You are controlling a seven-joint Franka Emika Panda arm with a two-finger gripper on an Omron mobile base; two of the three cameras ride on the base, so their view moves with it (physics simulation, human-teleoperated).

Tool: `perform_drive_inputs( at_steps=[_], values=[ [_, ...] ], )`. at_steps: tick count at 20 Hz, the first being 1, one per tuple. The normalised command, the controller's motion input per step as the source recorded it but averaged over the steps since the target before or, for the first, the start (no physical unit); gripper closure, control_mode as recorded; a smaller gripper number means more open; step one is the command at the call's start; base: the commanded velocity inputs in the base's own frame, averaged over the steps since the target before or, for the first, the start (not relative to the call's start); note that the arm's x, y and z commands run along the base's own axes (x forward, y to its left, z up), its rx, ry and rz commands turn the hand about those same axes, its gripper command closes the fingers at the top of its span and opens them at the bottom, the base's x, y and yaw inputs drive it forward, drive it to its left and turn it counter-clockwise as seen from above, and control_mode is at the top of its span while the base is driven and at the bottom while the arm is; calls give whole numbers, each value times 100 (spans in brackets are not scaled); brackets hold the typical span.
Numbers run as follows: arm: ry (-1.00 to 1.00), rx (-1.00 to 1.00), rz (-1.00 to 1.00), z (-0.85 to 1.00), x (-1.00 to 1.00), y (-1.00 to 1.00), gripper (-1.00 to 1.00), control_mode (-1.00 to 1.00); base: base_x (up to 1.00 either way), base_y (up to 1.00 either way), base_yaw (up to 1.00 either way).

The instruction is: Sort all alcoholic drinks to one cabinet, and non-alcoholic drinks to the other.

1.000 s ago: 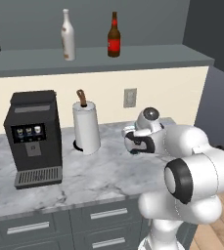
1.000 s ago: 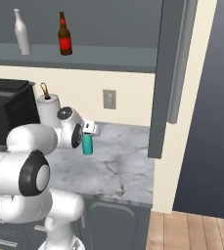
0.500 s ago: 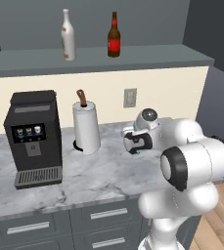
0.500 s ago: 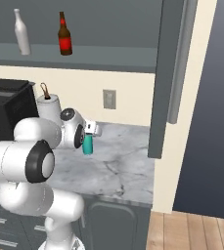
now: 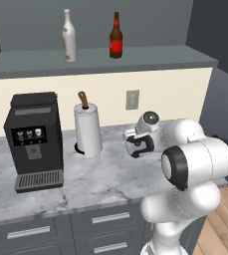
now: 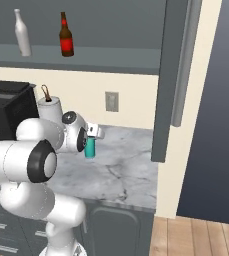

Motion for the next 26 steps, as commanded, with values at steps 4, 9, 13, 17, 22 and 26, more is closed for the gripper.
perform_drive_inputs(
  at_steps=[4, 9, 13, 17, 22, 26],
  values=[
    [0, 0, 0, 0, 0, 0, 100, -100, 0, 0, 0],
    [0, 0, 0, 45, -35, 0, 100, -100, 0, 0, 0],
    [0, 0, 0, 83, -60, 13, 100, -100, 0, 0, 0],
    [4, 0, 0, 77, -51, 7, 100, -100, 0, 0, 0],
    [5, 0, 0, 73, -46, 0, 100, -100, 0, 0, 0],
    [2, 0, 0, 56, -51, 1, 100, -100, 0, 0, 0]
  ],
)
